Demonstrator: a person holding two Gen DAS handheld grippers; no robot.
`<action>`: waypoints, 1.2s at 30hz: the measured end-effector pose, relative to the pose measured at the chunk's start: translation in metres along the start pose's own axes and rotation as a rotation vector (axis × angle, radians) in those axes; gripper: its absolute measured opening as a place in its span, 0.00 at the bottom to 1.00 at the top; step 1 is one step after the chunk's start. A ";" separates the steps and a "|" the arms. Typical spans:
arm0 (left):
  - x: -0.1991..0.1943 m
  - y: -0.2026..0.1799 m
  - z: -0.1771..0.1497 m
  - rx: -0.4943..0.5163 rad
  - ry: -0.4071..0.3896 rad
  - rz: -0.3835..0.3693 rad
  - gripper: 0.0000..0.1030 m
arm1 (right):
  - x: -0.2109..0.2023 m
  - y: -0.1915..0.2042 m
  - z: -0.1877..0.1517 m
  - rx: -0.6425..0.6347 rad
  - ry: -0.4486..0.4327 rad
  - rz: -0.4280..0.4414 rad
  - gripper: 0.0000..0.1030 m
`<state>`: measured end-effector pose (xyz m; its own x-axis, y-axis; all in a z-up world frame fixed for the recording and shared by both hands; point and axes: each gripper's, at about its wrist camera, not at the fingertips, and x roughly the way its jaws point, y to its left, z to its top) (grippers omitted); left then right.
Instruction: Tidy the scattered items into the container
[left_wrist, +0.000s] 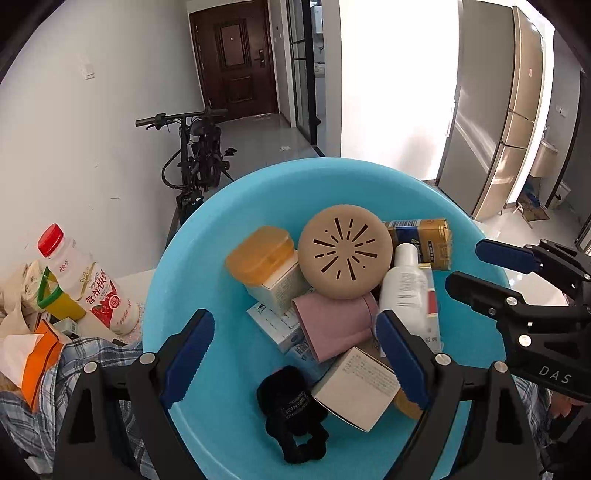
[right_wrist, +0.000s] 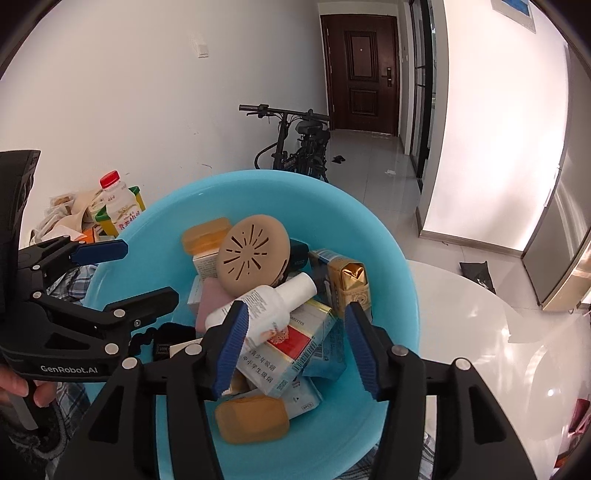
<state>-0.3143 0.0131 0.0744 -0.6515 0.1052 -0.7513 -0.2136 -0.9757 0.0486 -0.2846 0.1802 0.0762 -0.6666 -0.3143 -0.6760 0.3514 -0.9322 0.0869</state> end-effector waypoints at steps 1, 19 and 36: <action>-0.004 -0.001 -0.002 -0.007 -0.004 -0.005 0.88 | -0.004 0.002 -0.001 0.001 -0.005 0.003 0.54; -0.119 -0.014 -0.090 -0.028 -0.064 -0.034 0.88 | -0.119 0.046 -0.054 -0.046 -0.109 0.009 0.61; -0.187 -0.017 -0.208 -0.103 -0.118 -0.036 0.88 | -0.165 0.067 -0.165 -0.036 -0.118 -0.012 0.63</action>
<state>-0.0378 -0.0302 0.0768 -0.7273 0.1560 -0.6684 -0.1665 -0.9848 -0.0486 -0.0431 0.1988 0.0728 -0.7427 -0.3237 -0.5862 0.3649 -0.9297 0.0511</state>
